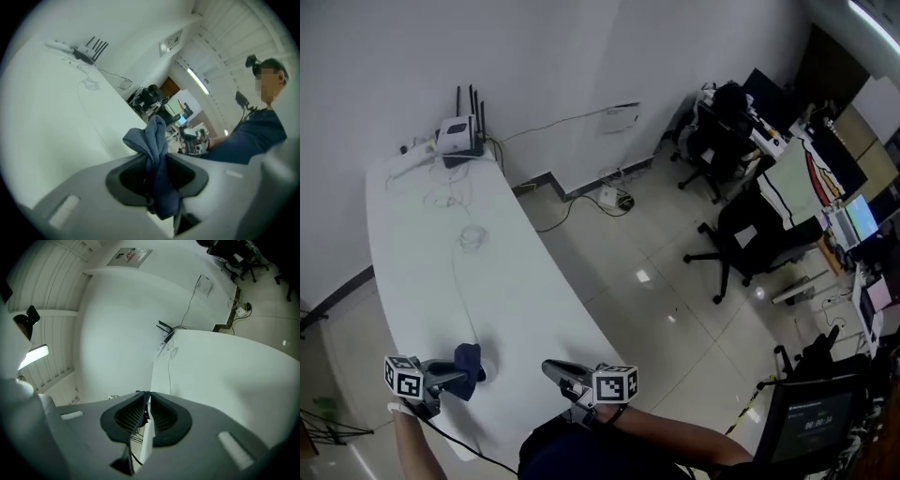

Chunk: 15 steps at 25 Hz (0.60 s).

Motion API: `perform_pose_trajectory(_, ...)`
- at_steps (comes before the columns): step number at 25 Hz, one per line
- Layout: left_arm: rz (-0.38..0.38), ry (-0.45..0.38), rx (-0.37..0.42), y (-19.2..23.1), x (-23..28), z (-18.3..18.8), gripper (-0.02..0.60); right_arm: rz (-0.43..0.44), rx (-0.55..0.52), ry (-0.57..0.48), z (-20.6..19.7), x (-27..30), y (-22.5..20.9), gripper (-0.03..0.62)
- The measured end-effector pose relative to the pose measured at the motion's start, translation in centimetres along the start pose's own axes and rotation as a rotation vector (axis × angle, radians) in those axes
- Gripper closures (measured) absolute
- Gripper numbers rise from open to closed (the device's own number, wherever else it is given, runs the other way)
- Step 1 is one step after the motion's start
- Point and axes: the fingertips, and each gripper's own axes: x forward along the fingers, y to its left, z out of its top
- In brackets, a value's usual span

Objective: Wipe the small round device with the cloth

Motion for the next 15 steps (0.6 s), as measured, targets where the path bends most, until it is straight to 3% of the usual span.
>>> perform_pose_trajectory(5,-0.091,-0.109,-0.117,1.0,-0.5,0.3,0.456,-0.040,0.016,-0.039,-0.5,-1.9,-0.7,0.549)
perform_pose_trajectory(8,-0.103,-0.182,-0.189,2.2,-1.0,0.6,0.456,-0.049,0.014,-0.049,-0.4,-2.1,-0.8,0.549)
perform_pose_trajectory(11,-0.029,-0.213,-0.253,4.8,-1.5,-0.5,0.459,-0.052,0.013,-0.043,-0.6,-2.2,-0.8,0.549)
perform_pose_trajectory(13,0.057,-0.185,-0.288,6.7,-1.6,-2.2,0.459,-0.049,0.014,-0.036,-0.8,-2.1,-0.7,0.549)
perform_pose_trajectory(15,0.092,-0.143,-0.292,7.6,-1.2,-3.8,0.459,-0.048,0.014,-0.028,-1.2,-1.9,-0.6,0.549)
